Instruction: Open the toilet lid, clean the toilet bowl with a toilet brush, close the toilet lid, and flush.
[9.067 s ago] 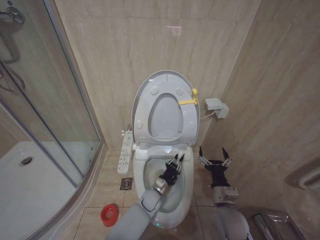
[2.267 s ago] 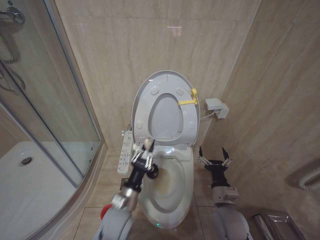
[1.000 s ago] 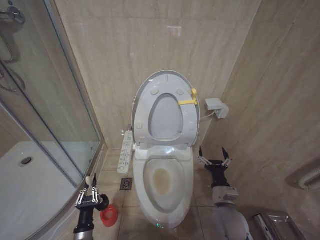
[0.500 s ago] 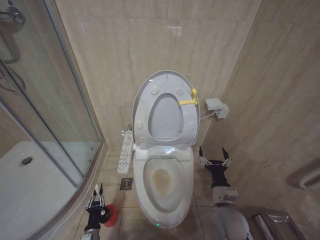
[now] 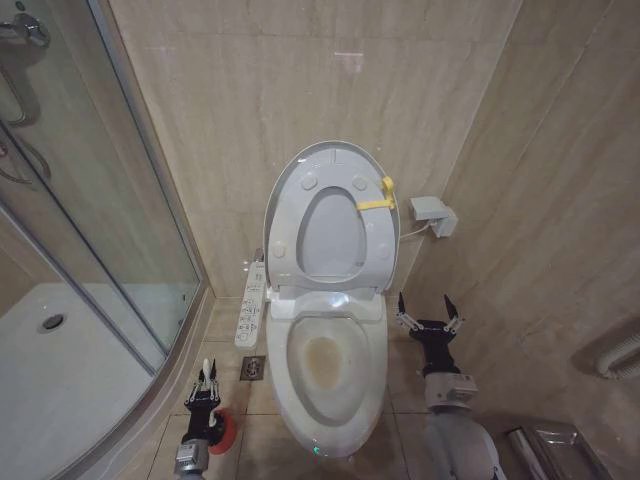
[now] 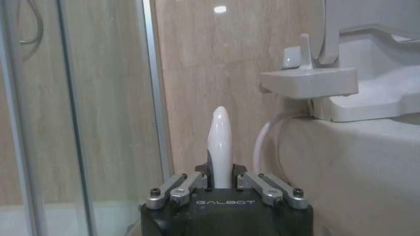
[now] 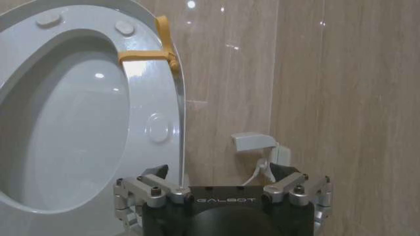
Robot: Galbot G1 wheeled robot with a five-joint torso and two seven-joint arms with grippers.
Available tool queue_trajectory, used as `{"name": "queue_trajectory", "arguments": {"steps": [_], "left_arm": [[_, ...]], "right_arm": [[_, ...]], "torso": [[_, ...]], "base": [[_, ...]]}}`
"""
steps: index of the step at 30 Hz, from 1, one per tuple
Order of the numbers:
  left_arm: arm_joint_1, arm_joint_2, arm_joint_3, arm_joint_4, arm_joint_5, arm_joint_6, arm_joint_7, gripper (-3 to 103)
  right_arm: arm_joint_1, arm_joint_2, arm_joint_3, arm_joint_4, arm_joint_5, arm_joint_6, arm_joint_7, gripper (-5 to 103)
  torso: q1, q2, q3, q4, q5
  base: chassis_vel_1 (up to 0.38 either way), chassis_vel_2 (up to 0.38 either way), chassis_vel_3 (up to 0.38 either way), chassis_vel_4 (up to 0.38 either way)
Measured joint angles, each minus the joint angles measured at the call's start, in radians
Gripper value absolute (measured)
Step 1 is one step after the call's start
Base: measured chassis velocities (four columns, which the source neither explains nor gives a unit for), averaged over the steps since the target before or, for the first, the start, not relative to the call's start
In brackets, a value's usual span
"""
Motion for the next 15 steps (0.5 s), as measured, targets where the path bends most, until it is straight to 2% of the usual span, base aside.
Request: {"name": "queue_trajectory", "arguments": {"steps": [15], "left_arm": [[0.043, 0.009, 0.008, -0.088, 0.003, 0.004, 0.020, 19]], "right_arm": [[0.000, 0.000, 0.000, 0.000, 0.000, 0.000, 0.000, 100]], "torso": [[0.000, 0.000, 0.000, 0.0001, 0.0000]], "base": [[0.000, 0.000, 0.000, 0.000]]}}
